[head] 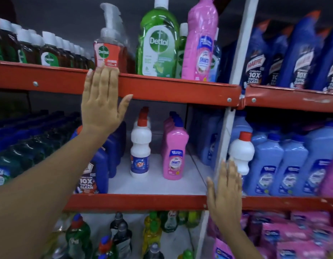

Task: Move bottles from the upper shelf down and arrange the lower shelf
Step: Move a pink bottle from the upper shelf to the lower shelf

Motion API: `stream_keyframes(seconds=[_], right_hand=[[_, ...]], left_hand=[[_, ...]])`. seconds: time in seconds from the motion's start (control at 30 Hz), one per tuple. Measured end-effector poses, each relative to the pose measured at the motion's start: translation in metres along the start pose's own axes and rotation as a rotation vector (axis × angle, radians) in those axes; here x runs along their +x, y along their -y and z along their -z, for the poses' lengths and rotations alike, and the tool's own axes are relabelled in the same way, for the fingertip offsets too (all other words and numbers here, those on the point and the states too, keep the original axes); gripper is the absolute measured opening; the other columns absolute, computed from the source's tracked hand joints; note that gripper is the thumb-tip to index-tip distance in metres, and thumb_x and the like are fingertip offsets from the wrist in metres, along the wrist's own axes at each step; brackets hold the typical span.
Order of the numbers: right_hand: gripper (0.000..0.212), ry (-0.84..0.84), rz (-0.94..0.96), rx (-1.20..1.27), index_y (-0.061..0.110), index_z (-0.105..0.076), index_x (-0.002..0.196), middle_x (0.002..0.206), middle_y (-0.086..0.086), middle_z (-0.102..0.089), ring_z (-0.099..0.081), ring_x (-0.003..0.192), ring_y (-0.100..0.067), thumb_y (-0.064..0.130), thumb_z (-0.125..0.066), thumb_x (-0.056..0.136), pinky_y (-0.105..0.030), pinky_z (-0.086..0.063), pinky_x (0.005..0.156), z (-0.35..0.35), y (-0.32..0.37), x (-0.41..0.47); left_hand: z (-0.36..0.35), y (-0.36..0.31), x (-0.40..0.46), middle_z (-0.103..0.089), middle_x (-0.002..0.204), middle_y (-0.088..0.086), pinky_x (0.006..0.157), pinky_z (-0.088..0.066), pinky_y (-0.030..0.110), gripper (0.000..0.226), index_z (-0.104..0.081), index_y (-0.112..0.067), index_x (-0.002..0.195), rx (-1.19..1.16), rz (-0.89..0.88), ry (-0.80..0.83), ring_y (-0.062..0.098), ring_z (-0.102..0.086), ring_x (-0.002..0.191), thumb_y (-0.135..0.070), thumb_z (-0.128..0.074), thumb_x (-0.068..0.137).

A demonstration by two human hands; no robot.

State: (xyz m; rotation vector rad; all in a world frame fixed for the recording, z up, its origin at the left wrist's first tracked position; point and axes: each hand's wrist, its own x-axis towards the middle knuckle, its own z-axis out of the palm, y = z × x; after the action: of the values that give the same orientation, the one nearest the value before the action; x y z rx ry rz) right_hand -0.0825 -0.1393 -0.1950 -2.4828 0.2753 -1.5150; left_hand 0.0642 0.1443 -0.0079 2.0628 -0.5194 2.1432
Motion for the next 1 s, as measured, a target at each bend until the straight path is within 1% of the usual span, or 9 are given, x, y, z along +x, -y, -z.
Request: stream_keyframes(seconds=[0.07, 0.2, 0.33, 0.4, 0.53, 0.63, 0.73, 0.87, 1.0], right_hand=[[0.062, -0.055, -0.053, 0.065, 0.005, -0.021, 0.149, 0.156, -0.021, -0.024, -0.022, 0.144, -0.035, 0.032, -0.039, 0.096, -0.051, -0.031, 0.113, 0.011, -0.022, 0.010], [0.064, -0.088, -0.152, 0.207, 0.007, -0.019, 0.149, 0.154, -0.022, -0.023, -0.028, 0.139, -0.038, 0.030, -0.048, 0.097, -0.052, -0.040, 0.103, 0.020, -0.050, 0.036], [0.075, -0.013, -0.316, 0.351, 0.008, -0.022, 0.147, 0.147, -0.019, -0.039, -0.041, 0.132, -0.037, 0.027, -0.065, 0.088, -0.048, -0.043, 0.097, 0.027, -0.066, 0.064], [0.076, 0.048, -0.380, 0.418, 0.013, -0.027, 0.143, 0.136, -0.017, -0.052, -0.054, 0.117, -0.038, 0.031, -0.071, 0.083, -0.044, -0.047, 0.086, 0.029, -0.072, 0.074], [0.069, 0.085, -0.386, 0.429, 0.011, -0.036, 0.136, 0.123, -0.017, -0.060, -0.059, 0.102, -0.038, 0.029, -0.074, 0.081, -0.034, -0.041, 0.075, 0.032, -0.076, 0.078], [0.069, 0.041, -0.380, 0.419, 0.013, -0.039, 0.135, 0.119, -0.015, -0.062, -0.060, 0.098, -0.035, 0.031, -0.075, 0.079, -0.032, -0.041, 0.072, 0.037, -0.071, 0.070], [0.070, -0.044, -0.341, 0.419, 0.016, -0.041, 0.135, 0.118, -0.011, -0.065, -0.059, 0.090, -0.026, 0.032, -0.077, 0.077, -0.031, -0.042, 0.069, 0.048, -0.061, 0.066], [0.070, -0.112, -0.299, 0.388, 0.024, -0.043, 0.133, 0.114, -0.006, -0.068, -0.064, 0.092, -0.031, 0.037, -0.078, 0.073, -0.042, -0.053, 0.071, 0.064, -0.037, 0.065], [0.073, -0.113, -0.257, 0.383, 0.028, -0.045, 0.132, 0.113, -0.006, -0.071, -0.066, 0.096, -0.034, 0.040, -0.080, 0.070, -0.048, -0.055, 0.075, 0.072, -0.001, 0.061]], left_hand=[[0.003, -0.001, 0.000, -0.035, 0.148, 0.027, 0.121, -0.008, 0.043, 0.062, -0.028, 0.004, 0.145, 0.010, 0.002, 0.031, 0.038, -0.026, 0.141, -0.043, -0.028, 0.105], [0.008, -0.002, 0.000, -0.032, 0.149, 0.027, 0.122, -0.005, 0.042, 0.063, -0.025, 0.004, 0.146, 0.010, 0.010, 0.076, 0.038, -0.023, 0.143, -0.044, -0.026, 0.105], [0.010, -0.003, 0.001, -0.032, 0.148, 0.027, 0.122, -0.005, 0.042, 0.064, -0.025, 0.004, 0.145, 0.010, 0.022, 0.100, 0.037, -0.022, 0.143, -0.045, -0.023, 0.105], [0.010, -0.003, 0.002, -0.033, 0.148, 0.027, 0.122, -0.007, 0.043, 0.065, -0.024, 0.004, 0.146, 0.005, 0.025, 0.117, 0.037, -0.022, 0.142, -0.046, -0.022, 0.104], [0.014, -0.003, 0.002, -0.032, 0.148, 0.027, 0.122, -0.005, 0.041, 0.065, -0.024, 0.003, 0.146, -0.018, 0.026, 0.133, 0.037, -0.021, 0.142, -0.046, -0.023, 0.103], [0.015, -0.003, 0.003, -0.032, 0.147, 0.027, 0.122, -0.006, 0.041, 0.065, -0.024, 0.003, 0.145, -0.032, 0.028, 0.147, 0.038, -0.021, 0.142, -0.047, -0.024, 0.103], [0.014, -0.003, 0.002, -0.033, 0.147, 0.027, 0.122, -0.005, 0.041, 0.064, -0.025, 0.003, 0.145, -0.031, 0.028, 0.135, 0.038, -0.022, 0.142, -0.046, -0.025, 0.103], [0.013, -0.004, 0.003, -0.035, 0.146, 0.027, 0.122, -0.005, 0.041, 0.065, -0.026, 0.003, 0.145, -0.043, 0.026, 0.124, 0.038, -0.023, 0.141, -0.047, -0.024, 0.104], [0.011, -0.003, 0.002, -0.039, 0.144, 0.026, 0.122, -0.010, 0.043, 0.064, -0.029, 0.003, 0.144, -0.044, 0.018, 0.106, 0.038, -0.028, 0.139, -0.047, -0.026, 0.104]])
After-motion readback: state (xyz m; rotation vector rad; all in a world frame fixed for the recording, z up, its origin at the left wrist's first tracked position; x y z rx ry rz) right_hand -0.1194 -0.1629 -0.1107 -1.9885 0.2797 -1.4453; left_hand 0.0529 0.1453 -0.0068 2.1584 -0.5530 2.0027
